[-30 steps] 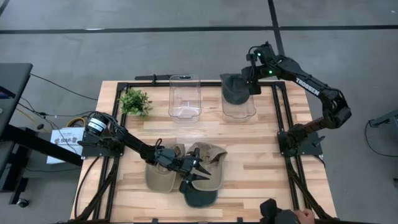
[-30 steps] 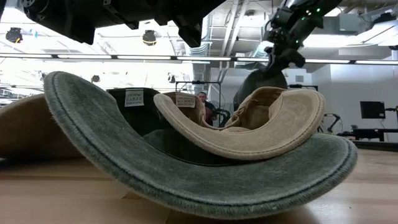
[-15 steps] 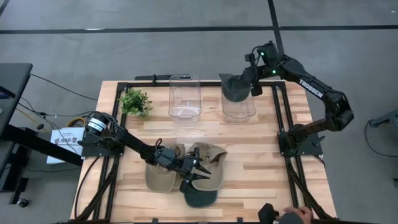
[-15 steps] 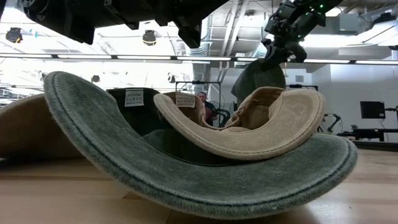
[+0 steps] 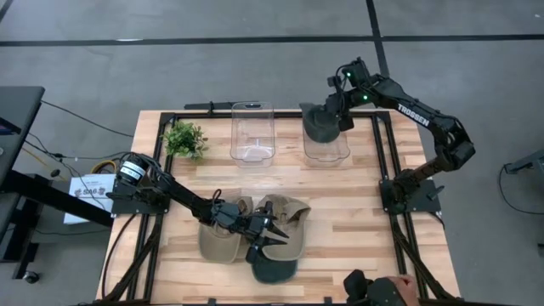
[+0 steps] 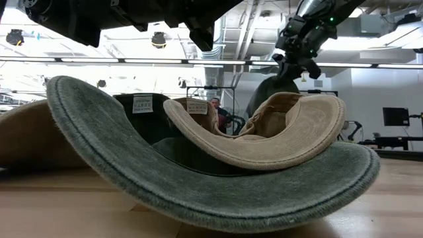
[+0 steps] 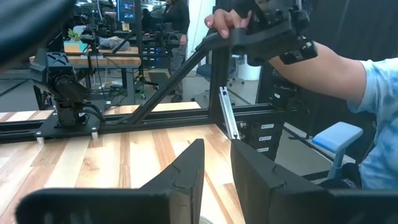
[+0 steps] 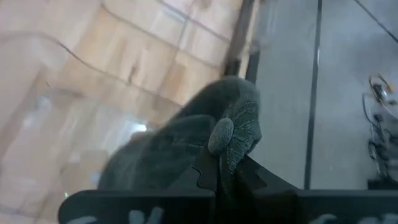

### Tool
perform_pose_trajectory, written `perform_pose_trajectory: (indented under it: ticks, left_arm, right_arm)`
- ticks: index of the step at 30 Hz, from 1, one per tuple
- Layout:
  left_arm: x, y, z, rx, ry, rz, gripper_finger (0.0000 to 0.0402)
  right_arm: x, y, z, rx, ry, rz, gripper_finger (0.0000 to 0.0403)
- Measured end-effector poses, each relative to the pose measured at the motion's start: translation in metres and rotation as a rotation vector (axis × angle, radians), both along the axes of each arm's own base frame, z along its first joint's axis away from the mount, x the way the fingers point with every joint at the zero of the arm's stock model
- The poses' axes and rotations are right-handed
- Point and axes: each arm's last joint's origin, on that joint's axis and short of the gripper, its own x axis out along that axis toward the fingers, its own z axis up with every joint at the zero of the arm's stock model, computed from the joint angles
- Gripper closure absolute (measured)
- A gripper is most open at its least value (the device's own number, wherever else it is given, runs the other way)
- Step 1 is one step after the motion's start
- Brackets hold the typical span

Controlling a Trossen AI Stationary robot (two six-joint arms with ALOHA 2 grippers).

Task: Pick & Place hat
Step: Put the right black cap into the right transparent bin

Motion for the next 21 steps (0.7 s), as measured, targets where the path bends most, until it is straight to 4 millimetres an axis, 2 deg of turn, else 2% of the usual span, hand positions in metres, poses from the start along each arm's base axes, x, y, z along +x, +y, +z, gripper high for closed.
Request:
perform_pose_trajectory:
  ticks: [5, 9, 16, 21]
  left_arm:
    - [0.000, 0.000, 0.000, 0.000, 0.000, 0.000, 0.0325]
    - [0.000, 0.000, 0.000, 0.000, 0.000, 0.000, 0.0325]
    - [0.000, 0.000, 0.000, 0.000, 0.000, 0.000, 0.0325]
    - [0.000, 0.000, 0.000, -0.003, 0.001, 0.000, 0.0325]
  right_arm:
    - [-0.004, 0.001, 0.001, -0.060, 0.076, -0.044, 0.0400]
    - [-0.007, 0.004, 0.000, -0.021, 0.094, -0.033, 0.0400]
    - [-0.002, 0.011, 0.003, 0.110, -0.098, 0.169, 0.0401]
    - [0.000, 0.012, 0.006, 0.161, -0.197, 0.253, 0.0401]
